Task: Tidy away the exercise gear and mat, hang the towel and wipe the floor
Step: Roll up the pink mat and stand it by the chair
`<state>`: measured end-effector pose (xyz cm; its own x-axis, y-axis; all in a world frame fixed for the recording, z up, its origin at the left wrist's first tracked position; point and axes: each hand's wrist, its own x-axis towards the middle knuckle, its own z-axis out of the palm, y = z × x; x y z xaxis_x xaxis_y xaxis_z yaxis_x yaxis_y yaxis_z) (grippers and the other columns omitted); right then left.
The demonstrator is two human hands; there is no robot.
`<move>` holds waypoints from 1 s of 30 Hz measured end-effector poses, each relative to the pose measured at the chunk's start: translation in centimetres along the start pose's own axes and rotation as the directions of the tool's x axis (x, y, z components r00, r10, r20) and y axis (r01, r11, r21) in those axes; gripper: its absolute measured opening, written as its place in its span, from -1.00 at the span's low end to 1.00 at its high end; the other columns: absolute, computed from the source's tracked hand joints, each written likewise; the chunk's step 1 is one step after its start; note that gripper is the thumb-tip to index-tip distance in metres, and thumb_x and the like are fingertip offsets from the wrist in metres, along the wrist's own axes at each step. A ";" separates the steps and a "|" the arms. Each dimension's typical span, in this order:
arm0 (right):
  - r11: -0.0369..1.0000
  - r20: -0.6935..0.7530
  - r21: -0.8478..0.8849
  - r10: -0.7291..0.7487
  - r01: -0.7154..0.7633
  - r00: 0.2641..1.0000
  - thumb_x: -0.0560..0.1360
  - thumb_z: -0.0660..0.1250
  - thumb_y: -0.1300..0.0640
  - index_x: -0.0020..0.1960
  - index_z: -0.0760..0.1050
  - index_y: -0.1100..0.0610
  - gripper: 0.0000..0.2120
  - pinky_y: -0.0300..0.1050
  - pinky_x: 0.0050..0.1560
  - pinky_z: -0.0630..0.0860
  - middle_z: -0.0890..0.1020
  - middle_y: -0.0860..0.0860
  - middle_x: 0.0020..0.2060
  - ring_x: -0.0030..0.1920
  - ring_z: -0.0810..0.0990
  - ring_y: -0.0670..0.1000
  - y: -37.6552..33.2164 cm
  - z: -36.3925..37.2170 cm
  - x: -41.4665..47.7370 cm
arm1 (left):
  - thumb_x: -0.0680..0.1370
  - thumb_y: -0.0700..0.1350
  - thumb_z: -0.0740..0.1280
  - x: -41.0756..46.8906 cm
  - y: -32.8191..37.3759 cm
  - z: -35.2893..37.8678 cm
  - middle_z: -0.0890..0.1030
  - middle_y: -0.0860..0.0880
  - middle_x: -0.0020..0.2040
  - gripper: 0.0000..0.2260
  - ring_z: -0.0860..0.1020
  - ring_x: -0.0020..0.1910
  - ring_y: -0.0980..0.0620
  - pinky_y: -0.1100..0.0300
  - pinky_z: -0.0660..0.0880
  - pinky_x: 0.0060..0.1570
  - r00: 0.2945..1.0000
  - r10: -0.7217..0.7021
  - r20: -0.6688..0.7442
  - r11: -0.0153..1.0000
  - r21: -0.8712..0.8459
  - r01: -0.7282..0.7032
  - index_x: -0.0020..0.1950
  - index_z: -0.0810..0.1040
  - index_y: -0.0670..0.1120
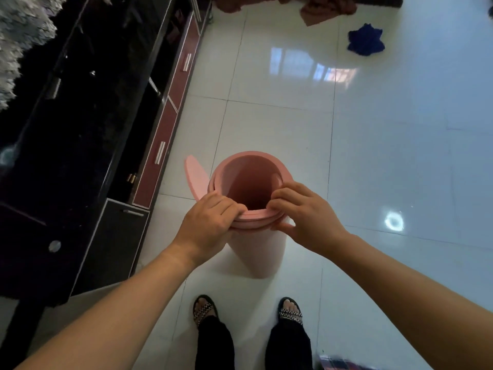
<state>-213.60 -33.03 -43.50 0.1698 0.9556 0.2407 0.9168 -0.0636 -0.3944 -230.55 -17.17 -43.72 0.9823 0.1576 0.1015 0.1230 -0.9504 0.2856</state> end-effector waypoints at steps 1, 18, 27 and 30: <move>1.000 -0.001 -0.012 -0.027 0.027 1.000 0.21 0.59 0.07 -0.04 0.61 0.12 -0.64 -0.07 -0.02 0.57 0.64 0.01 -0.06 0.03 0.54 0.07 0.0 -0.7 -0.2 | 0.29 -0.23 0.53 -0.1 0.8 -0.5 0.62 -0.05 -0.08 -0.64 0.55 -0.09 -0.07 0.09 0.48 0.06 1.000 0.006 -0.025 1.000 0.007 -0.006 0.06 0.58 -0.10; 0.901 -0.086 -0.004 -0.432 0.433 0.898 0.24 0.56 0.00 0.03 0.62 0.06 -0.61 -0.07 0.04 0.53 0.64 0.00 -0.03 0.10 0.44 0.01 -17.8 -21.1 7.3 | 0.33 -0.13 0.52 -11.1 11.4 -27.1 0.61 0.04 -0.04 -0.57 0.56 -0.02 0.00 0.04 0.42 0.16 0.915 -0.188 -0.358 0.948 0.175 0.264 0.12 0.45 0.01; 0.727 -0.049 0.144 -0.673 0.672 0.738 0.21 0.58 -0.01 0.03 0.61 0.07 -0.58 -0.11 0.07 0.49 0.62 -0.01 -0.03 0.10 0.42 0.00 -34.7 -20.6 9.4 | 0.23 0.01 0.58 -28.1 14.7 -35.0 0.63 0.03 -0.09 -0.55 0.53 -0.09 0.03 0.13 0.40 0.05 0.773 -0.410 -0.485 0.854 0.095 0.512 0.06 0.60 -0.08; 0.664 -0.029 0.214 -0.729 0.716 0.684 0.22 0.57 -0.03 0.04 0.61 0.06 -0.57 -0.14 0.10 0.45 0.61 -0.02 -0.03 0.11 0.44 0.00 -40.8 -17.9 9.2 | 0.27 0.02 0.54 -35.0 15.3 -35.6 0.63 0.01 -0.08 -0.58 0.52 -0.08 0.04 0.14 0.39 0.07 0.726 -0.453 -0.517 0.811 0.099 0.577 0.07 0.59 -0.07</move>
<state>-242.93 -26.75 -9.36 -0.5413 0.6917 0.4781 0.6528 0.7041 -0.2795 -268.13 -27.67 -9.01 0.5844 0.6837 0.4370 0.6803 -0.7064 0.1954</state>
